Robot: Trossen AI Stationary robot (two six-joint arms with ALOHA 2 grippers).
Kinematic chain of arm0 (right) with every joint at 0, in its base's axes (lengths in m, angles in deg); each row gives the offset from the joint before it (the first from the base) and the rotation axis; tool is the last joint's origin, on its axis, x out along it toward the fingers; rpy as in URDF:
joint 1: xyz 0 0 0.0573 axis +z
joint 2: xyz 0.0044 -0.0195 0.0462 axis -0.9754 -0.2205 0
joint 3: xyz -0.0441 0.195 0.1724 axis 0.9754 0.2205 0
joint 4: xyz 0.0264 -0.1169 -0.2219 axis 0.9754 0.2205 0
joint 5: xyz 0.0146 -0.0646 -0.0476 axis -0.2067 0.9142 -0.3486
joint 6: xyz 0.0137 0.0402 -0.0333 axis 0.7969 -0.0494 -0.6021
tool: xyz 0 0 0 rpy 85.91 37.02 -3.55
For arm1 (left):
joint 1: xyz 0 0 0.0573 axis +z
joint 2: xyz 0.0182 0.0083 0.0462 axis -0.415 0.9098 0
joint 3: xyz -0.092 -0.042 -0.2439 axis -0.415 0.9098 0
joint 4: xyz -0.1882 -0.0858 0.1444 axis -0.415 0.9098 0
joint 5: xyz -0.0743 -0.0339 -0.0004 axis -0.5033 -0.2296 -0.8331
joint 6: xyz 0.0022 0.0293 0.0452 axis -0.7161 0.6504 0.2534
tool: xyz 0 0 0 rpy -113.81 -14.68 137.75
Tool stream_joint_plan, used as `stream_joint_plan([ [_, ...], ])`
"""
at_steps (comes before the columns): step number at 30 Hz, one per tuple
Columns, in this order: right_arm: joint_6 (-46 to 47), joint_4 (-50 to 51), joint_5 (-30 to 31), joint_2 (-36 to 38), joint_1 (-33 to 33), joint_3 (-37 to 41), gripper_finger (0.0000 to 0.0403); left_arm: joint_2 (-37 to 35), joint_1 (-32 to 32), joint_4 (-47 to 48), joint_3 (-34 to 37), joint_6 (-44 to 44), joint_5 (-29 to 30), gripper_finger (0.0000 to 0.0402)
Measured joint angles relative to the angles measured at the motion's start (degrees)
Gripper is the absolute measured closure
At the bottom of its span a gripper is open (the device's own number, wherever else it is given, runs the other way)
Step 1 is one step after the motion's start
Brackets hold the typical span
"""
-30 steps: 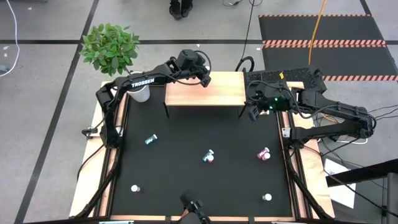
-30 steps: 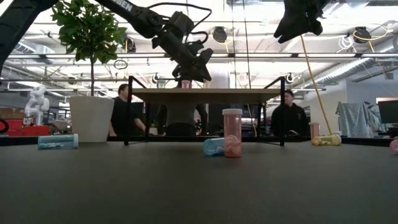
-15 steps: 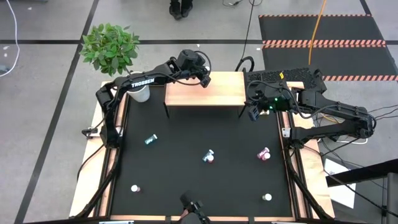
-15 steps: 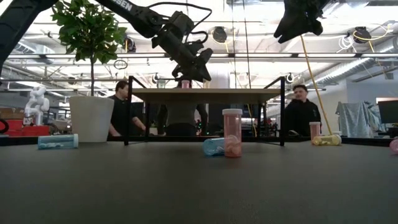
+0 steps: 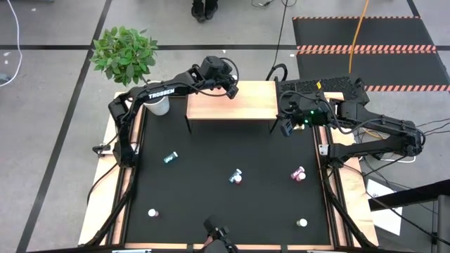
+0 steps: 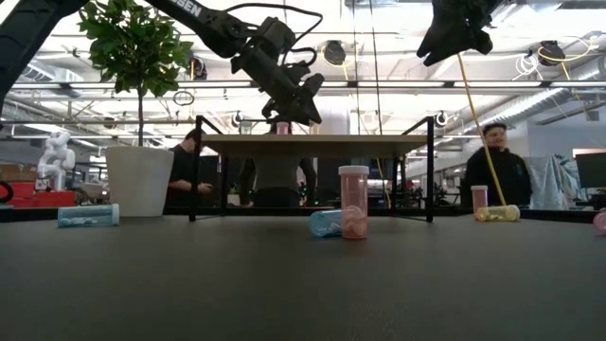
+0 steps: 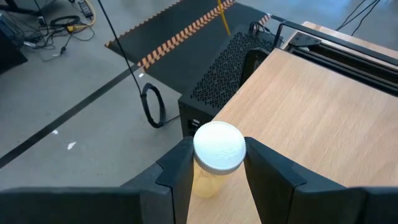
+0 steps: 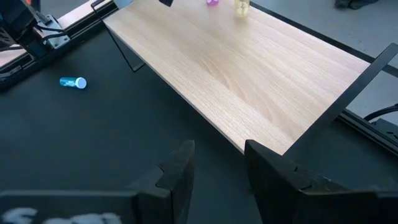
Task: Pick and place medicine bottles onto shelf by color
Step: Put the bottom left yellow pill bottle on the shelf
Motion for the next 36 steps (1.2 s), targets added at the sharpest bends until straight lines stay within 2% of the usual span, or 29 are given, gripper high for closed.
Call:
stream_joint_plan([
  [26,0.8,0.2,-1.6,0.0,0.2,0.0,0.0266,1.3,0.0,-1.9,0.0,-1.6,-0.6,0.0264],
  [36,0.8,0.2,-1.6,0.0,0.2,0.0,0.0266,1.3,0.0,-1.9,0.0,-1.6,-0.6,0.0215],
])
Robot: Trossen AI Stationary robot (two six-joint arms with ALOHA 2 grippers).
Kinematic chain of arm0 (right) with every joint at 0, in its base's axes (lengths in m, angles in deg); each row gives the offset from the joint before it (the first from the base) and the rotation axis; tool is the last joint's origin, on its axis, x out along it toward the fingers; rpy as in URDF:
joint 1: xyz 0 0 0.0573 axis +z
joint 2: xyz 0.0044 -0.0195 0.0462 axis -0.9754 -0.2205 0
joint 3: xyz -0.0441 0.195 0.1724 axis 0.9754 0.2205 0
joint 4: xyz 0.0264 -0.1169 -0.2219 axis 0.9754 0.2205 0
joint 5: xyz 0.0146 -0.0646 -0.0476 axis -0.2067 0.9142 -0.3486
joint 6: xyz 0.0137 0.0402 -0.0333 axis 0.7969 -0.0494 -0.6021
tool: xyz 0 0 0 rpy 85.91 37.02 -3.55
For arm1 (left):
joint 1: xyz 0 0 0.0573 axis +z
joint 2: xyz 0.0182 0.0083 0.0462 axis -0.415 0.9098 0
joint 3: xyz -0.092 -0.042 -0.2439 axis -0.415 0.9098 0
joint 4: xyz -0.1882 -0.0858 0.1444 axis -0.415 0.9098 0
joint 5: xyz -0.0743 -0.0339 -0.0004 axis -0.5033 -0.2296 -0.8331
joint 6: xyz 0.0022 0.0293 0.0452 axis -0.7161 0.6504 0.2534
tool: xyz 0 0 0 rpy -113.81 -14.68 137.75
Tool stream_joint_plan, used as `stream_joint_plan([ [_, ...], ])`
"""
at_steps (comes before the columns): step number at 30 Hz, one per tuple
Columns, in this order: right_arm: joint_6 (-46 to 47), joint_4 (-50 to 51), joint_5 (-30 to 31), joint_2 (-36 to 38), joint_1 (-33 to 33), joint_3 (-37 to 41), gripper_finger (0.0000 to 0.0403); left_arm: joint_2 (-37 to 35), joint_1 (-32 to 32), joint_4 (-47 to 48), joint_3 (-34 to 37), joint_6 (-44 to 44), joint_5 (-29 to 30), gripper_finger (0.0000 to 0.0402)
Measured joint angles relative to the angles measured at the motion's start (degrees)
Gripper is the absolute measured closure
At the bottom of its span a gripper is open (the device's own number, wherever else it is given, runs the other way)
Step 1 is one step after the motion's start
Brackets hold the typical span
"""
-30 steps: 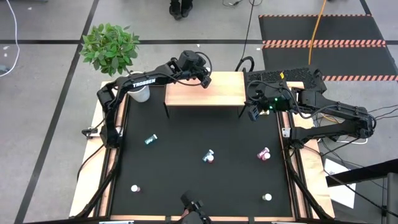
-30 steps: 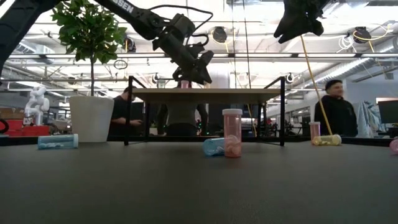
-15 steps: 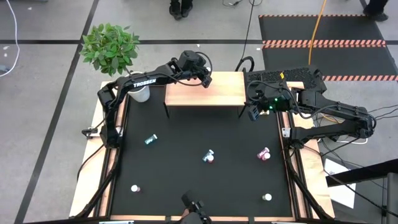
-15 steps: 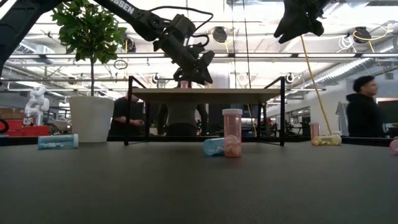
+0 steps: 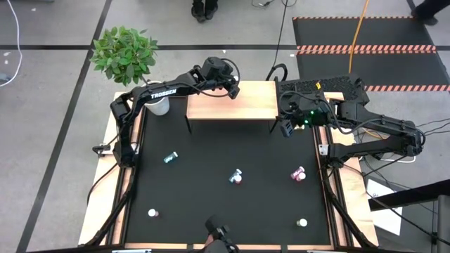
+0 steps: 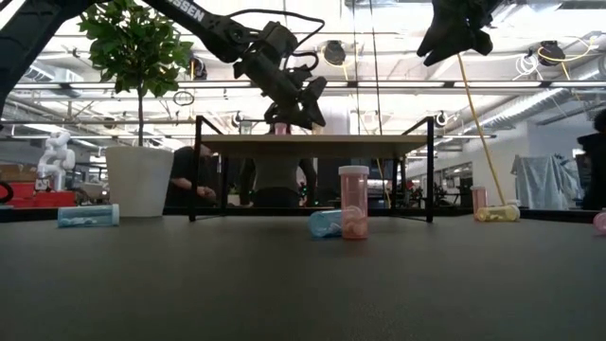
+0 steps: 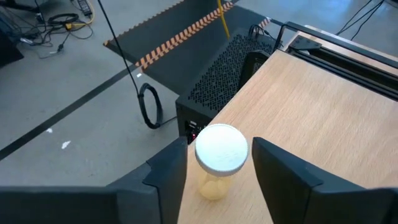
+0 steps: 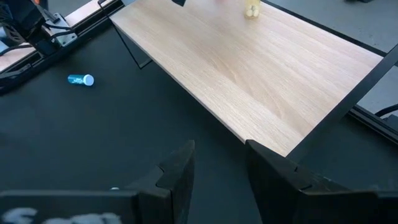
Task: Pick and place medicine bottles onto shelf by color
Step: Put the bottom left yellow pill bottle on the shelf
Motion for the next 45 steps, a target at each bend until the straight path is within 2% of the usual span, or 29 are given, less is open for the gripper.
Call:
stream_joint_plan([
  [6,0.0,0.0,0.0,0.0,0.0,0.0,0.0266,-0.9,-0.1,0.5,0.0,0.2,-0.1,0.0190],
  [12,-0.2,-0.1,0.0,0.0,0.0,0.0,0.0266,-6.6,-0.8,1.9,0.0,2.9,0.0,0.0186],
  [15,-0.4,-0.2,0.0,0.0,0.0,0.0,0.0266,-9.9,-0.5,3.5,0.0,6.9,-0.2,0.0185],
  [19,-1.7,-1.2,0.0,0.0,0.0,0.0,0.0266,-12.7,3.2,9.3,-0.1,13.3,-6.4,0.0185],
  [23,-3.2,-4.4,-1.4,0.0,0.0,0.0,0.0266,-12.2,8.8,16.8,0.0,14.0,-17.2,0.0185],
  [26,-3.4,-5.6,-1.5,0.0,0.0,0.0,0.0266,-11.8,11.0,18.6,0.0,18.4,-20.2,0.0185],
  [33,-2.4,-5.5,-1.4,0.0,0.0,0.0,0.0266,-11.0,12.2,19.9,0.0,28.2,-22.0,0.0185],
  [45,-1.9,-5.3,-1.4,0.0,0.0,0.0,0.0266,-7.3,11.8,19.5,0.0,29.7,-21.7,0.0185],
])
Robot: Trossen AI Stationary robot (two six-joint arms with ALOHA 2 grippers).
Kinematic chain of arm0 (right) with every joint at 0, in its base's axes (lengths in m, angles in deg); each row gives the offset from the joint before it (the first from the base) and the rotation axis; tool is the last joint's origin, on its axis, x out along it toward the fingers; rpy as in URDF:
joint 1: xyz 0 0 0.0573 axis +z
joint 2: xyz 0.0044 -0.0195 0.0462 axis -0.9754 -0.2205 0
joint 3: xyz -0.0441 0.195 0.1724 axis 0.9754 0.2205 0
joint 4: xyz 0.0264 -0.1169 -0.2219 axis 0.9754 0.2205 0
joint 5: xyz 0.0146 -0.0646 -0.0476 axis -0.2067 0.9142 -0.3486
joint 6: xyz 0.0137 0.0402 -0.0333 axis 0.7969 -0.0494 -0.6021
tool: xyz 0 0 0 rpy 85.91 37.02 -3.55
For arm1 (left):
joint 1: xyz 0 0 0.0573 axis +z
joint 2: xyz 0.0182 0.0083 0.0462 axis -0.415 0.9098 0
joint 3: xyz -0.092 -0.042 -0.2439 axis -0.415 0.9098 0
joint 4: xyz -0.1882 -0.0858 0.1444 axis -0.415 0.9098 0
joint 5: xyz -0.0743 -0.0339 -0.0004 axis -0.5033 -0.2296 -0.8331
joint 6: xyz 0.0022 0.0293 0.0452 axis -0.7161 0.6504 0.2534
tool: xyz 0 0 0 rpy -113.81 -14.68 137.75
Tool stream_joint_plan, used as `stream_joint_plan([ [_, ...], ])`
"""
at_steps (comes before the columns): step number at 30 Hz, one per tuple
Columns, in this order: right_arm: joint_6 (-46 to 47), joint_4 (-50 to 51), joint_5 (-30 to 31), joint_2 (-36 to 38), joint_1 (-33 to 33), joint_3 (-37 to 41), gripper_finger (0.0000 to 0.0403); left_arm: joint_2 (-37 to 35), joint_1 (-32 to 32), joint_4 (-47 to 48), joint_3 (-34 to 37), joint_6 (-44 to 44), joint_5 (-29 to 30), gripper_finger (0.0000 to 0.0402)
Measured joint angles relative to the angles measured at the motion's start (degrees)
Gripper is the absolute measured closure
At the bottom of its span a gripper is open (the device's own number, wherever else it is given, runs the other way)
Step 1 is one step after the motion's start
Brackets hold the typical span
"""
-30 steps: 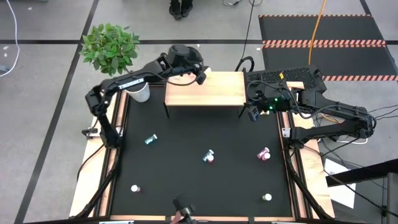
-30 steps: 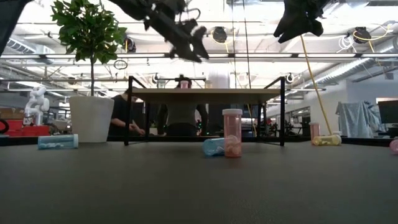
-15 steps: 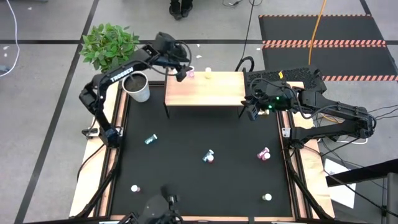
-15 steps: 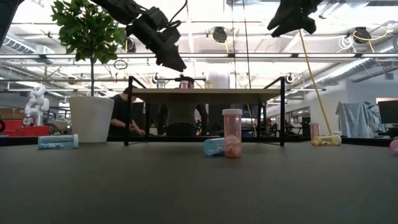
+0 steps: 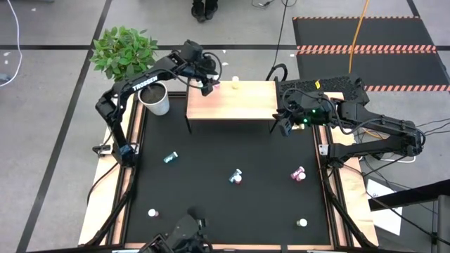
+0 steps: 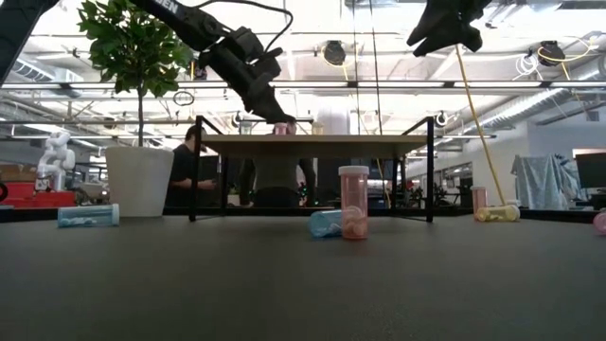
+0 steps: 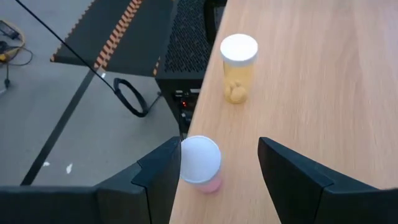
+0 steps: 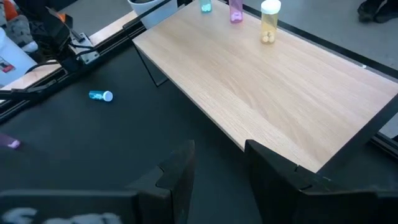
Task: Pick and place medicine bottles onto shelf by color
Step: Put the bottom left yellow pill bottle on the shelf
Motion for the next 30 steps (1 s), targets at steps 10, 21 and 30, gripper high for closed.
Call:
stream_joint_plan([
  [10,-0.1,0.0,0.1,0.0,0.0,0.0,0.0266,0.0,0.0,-1.5,0.0,0.2,3.0,0.0185],
  [21,0.4,0.0,0.1,0.0,0.0,0.0,0.0266,2.0,0.3,-1.5,0.0,-2.1,2.8,0.0185],
  [30,0.4,0.1,0.0,0.0,0.0,0.0,0.0266,1.9,0.4,-2.6,0.0,-3.4,2.8,0.0199],
])
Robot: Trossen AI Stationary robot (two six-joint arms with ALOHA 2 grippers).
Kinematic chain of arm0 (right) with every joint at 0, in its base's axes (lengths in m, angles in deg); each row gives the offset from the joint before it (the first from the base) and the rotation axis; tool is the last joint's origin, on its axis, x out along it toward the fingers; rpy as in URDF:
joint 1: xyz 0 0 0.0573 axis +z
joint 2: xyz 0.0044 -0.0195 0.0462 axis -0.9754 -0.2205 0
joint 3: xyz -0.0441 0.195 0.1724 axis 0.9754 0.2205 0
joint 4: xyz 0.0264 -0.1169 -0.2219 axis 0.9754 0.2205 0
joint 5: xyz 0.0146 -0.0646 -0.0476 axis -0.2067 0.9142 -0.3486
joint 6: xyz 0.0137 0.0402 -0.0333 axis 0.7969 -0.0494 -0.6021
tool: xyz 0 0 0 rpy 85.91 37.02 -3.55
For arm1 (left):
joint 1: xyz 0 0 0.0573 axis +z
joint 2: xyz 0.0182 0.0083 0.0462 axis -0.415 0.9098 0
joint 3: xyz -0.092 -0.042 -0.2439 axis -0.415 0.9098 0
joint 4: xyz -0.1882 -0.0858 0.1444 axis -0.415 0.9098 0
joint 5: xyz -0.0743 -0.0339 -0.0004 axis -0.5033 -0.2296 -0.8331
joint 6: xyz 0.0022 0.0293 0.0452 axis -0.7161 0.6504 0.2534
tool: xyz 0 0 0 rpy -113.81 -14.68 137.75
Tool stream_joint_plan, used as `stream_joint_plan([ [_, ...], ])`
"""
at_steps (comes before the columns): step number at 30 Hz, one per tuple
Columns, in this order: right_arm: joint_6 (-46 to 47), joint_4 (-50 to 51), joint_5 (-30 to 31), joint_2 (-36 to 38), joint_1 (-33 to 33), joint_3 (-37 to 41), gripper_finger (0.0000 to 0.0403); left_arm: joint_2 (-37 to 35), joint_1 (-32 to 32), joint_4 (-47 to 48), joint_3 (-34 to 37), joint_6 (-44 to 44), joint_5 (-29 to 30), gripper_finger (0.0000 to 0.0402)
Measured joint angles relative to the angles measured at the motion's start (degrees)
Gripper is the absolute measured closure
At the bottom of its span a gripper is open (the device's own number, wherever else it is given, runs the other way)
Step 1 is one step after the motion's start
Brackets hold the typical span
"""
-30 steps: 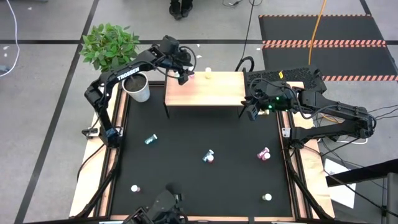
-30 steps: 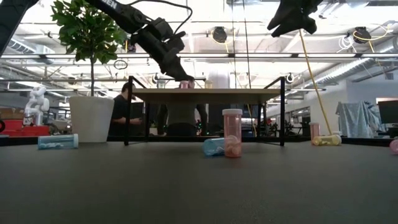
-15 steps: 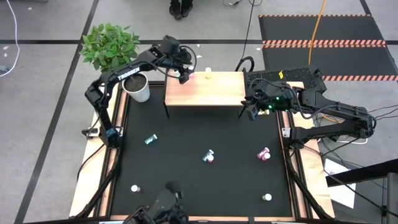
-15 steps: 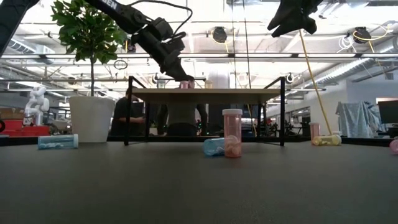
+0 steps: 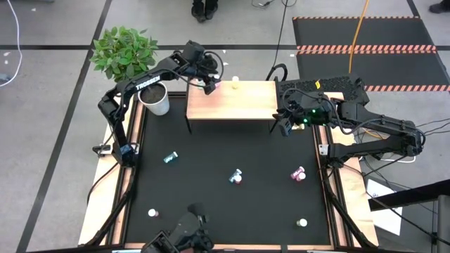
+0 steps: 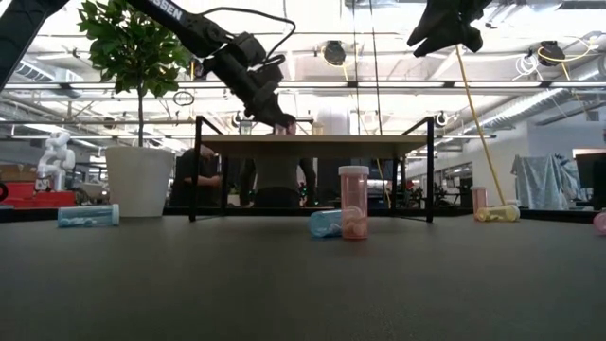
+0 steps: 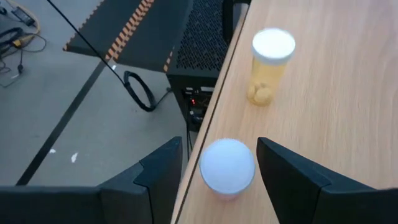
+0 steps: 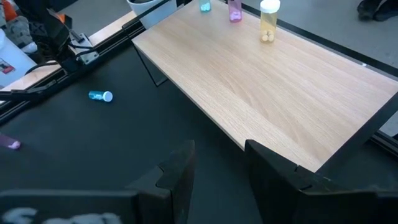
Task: Pick and place medicine bottles onto shelf by color
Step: Put the bottom left yellow pill bottle on the shelf
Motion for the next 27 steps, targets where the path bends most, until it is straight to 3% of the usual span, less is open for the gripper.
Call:
stream_joint_plan([
  [13,0.0,0.0,0.0,0.0,0.0,0.0,0.0266,0.0,-0.7,0.1,0.0,-1.3,-0.2,0.0267],
  [27,0.0,0.0,-0.1,0.0,0.0,0.0,0.0266,0.0,-2.7,-0.9,0.0,-0.6,1.8,0.0265],
])
